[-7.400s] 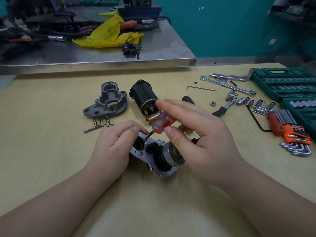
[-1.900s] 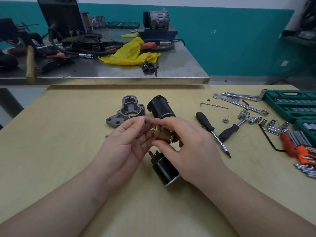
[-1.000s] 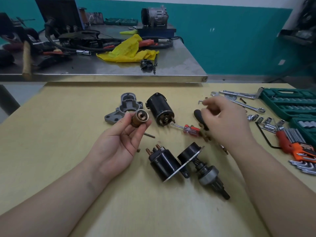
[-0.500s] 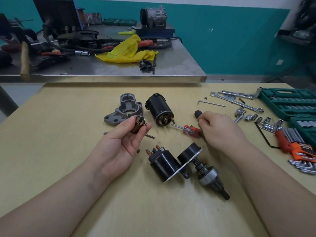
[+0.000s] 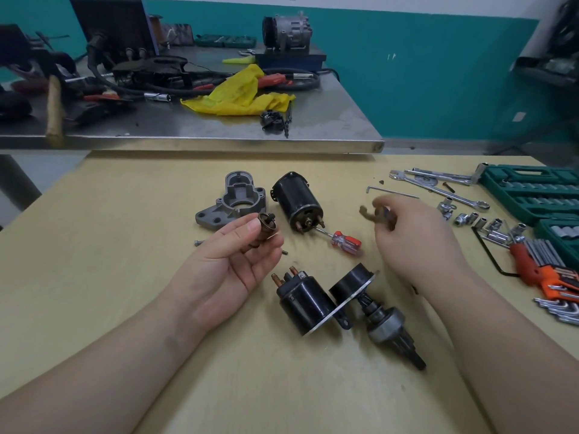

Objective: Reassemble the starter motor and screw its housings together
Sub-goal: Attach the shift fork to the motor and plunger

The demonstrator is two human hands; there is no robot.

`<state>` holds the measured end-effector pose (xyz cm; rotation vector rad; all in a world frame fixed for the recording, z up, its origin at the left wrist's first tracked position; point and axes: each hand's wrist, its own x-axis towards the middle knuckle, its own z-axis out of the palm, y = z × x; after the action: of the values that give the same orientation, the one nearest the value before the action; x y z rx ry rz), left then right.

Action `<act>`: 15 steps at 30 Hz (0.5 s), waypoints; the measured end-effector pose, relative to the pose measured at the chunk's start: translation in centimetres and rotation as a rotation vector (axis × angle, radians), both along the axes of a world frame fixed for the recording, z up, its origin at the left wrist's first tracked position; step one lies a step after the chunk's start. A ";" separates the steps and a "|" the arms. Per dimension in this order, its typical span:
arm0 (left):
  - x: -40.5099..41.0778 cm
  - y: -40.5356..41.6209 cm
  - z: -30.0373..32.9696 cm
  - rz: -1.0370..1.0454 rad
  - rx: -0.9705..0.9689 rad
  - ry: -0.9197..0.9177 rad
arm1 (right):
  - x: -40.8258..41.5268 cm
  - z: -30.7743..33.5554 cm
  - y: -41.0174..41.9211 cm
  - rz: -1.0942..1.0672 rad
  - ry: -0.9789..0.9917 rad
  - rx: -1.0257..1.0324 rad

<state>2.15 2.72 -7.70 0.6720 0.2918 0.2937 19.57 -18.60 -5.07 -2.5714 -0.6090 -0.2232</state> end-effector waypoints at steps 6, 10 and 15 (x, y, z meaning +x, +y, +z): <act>0.0 -0.8 0.4 0.053 0.176 -0.033 | -5.3 2.1 1.5 0.376 0.507 0.886; -0.3 -1.7 0.7 0.053 0.260 -0.113 | -7.0 1.9 1.8 0.519 0.385 0.823; -0.8 -2.3 1.0 0.034 0.310 -0.124 | -7.9 1.9 1.9 0.580 0.460 0.961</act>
<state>1.39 0.46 -6.66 0.9509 0.1395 0.4167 11.67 -16.69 -3.18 -1.3849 -0.7815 0.2273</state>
